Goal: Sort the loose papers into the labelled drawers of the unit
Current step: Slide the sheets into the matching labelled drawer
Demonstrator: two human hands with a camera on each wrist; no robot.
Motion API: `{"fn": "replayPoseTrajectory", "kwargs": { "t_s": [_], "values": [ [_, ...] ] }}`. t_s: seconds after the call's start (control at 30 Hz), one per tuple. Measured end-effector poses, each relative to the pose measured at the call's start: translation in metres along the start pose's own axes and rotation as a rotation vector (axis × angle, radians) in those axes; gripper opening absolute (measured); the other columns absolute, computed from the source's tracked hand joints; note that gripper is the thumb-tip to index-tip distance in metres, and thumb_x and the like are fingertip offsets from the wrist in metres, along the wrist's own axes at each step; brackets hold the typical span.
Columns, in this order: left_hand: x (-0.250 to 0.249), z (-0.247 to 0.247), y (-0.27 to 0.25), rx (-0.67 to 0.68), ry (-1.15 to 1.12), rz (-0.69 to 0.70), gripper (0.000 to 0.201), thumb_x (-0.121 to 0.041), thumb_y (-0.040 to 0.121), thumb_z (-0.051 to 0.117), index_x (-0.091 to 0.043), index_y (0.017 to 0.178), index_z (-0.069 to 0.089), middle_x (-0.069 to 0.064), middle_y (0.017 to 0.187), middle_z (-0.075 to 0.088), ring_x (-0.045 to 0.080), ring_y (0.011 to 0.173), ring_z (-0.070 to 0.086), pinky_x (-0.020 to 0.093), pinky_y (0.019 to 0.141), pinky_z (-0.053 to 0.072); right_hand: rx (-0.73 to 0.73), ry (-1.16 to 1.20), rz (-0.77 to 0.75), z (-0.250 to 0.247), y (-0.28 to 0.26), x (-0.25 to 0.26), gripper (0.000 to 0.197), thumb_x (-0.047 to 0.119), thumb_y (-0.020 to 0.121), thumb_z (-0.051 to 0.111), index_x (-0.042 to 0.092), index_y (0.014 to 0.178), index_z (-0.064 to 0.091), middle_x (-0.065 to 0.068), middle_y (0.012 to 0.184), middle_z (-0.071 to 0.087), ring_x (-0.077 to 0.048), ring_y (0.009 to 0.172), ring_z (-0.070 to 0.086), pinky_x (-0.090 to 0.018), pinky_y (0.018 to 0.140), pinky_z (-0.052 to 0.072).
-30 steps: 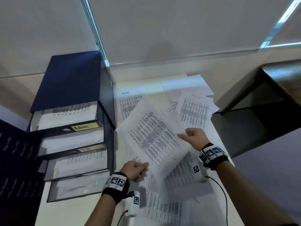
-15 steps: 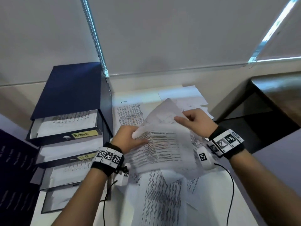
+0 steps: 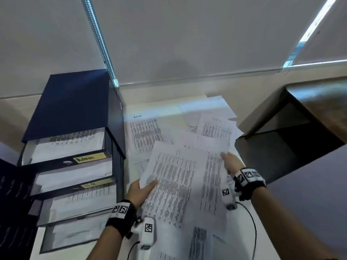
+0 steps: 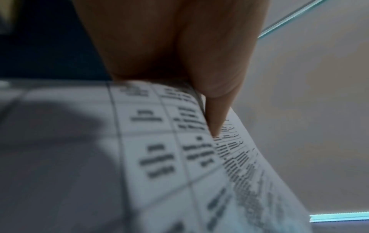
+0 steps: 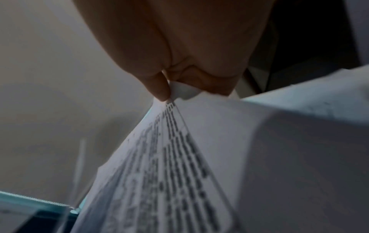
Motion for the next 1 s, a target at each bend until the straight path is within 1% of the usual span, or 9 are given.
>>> {"fn": "replayPoseTrajectory", "kwargs": {
  "t_s": [0.07,0.2,0.3,0.43,0.53,0.63,0.73,0.8,1.0],
  "values": [
    [0.024,0.008,0.006,-0.013,-0.003,-0.069,0.008,-0.019,0.091,0.072,-0.014,0.097,0.070,0.003,0.080,0.074,0.017,0.069,0.067,0.021,0.055,0.053,0.190,0.126,0.092,0.037,-0.009,-0.028,0.074,0.080,0.080,0.045,0.015,0.111,0.063,-0.002,0.093,0.068,-0.021,0.082,0.064,-0.038,0.091,0.047],
    [0.066,0.023,0.012,0.006,0.054,-0.151,0.022,-0.014,0.094,0.067,-0.001,0.112,0.069,0.004,0.086,0.076,0.018,0.076,0.070,0.024,0.062,0.054,0.419,0.118,0.100,0.102,-0.038,-0.055,0.062,0.055,0.073,0.077,0.014,0.117,0.059,-0.009,0.101,0.071,-0.026,0.084,0.070,-0.040,0.073,0.059],
    [0.075,0.025,0.009,-0.005,0.136,-0.166,0.032,-0.015,0.091,0.070,-0.003,0.119,0.063,-0.002,0.095,0.070,0.013,0.081,0.066,0.020,0.065,0.051,0.362,-0.216,0.014,0.119,-0.044,-0.064,0.042,0.025,0.083,0.076,0.007,0.119,0.063,-0.010,0.109,0.071,-0.024,0.090,0.069,-0.036,0.075,0.060],
    [0.045,0.021,0.001,-0.003,0.164,-0.109,0.061,-0.026,0.082,0.081,-0.010,0.134,0.052,0.002,0.134,0.059,0.017,0.111,0.062,0.027,0.090,0.054,0.267,-0.324,-0.252,0.109,-0.054,-0.012,0.013,0.021,0.093,0.064,0.018,0.080,0.061,0.000,0.074,0.063,-0.011,0.062,0.061,-0.025,0.057,0.055],
    [-0.014,0.008,-0.011,-0.062,0.086,0.042,0.026,-0.032,0.087,0.075,-0.023,0.093,0.052,-0.007,0.088,0.062,-0.002,0.075,0.052,0.025,0.080,0.045,0.216,-0.146,-0.446,0.080,-0.077,0.056,0.016,0.028,0.093,0.065,0.018,0.080,0.064,0.008,0.062,0.062,-0.001,0.048,0.057,-0.025,0.051,0.051],
    [-0.068,-0.015,-0.009,-0.160,0.049,0.274,0.060,-0.059,0.069,0.082,-0.005,0.086,0.062,0.014,0.079,0.068,0.014,0.069,0.059,0.040,0.077,0.057,0.099,0.041,-0.649,0.048,-0.113,0.116,0.028,0.018,0.093,0.065,0.025,0.067,0.058,0.018,0.047,0.058,0.005,0.041,0.053,-0.008,0.047,0.039],
    [-0.090,-0.018,-0.014,-0.108,0.008,0.385,0.048,-0.038,0.073,0.084,-0.008,0.107,0.071,0.002,0.099,0.077,0.012,0.094,0.073,0.034,0.084,0.060,0.097,0.157,-0.710,0.042,-0.121,0.124,0.006,0.018,0.088,0.071,0.020,0.083,0.068,0.015,0.072,0.072,0.002,0.066,0.068,-0.011,0.061,0.050],
    [-0.096,-0.017,-0.019,-0.104,0.024,0.395,0.047,-0.033,0.075,0.084,-0.012,0.114,0.069,-0.003,0.106,0.076,0.010,0.101,0.071,0.030,0.088,0.057,0.116,0.115,-0.630,0.051,-0.107,0.104,0.029,0.028,0.080,0.077,0.015,0.105,0.069,0.005,0.093,0.075,-0.008,0.086,0.072,-0.021,0.071,0.056],
    [-0.092,-0.027,-0.031,-0.139,0.049,0.364,0.019,-0.031,0.086,0.075,-0.026,0.105,0.073,-0.007,0.096,0.077,0.010,0.090,0.072,0.046,0.087,0.059,0.133,-0.003,-0.532,0.073,-0.084,0.069,0.031,0.026,0.086,0.072,0.012,0.113,0.066,-0.001,0.106,0.071,-0.014,0.099,0.069,-0.030,0.084,0.057]
  ]
}}
Point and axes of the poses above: each hand's wrist, its own y-axis towards the middle knuckle, its own z-axis out of the palm, x = y × z, the point moved 7 cm from there along y, towards the middle knuckle
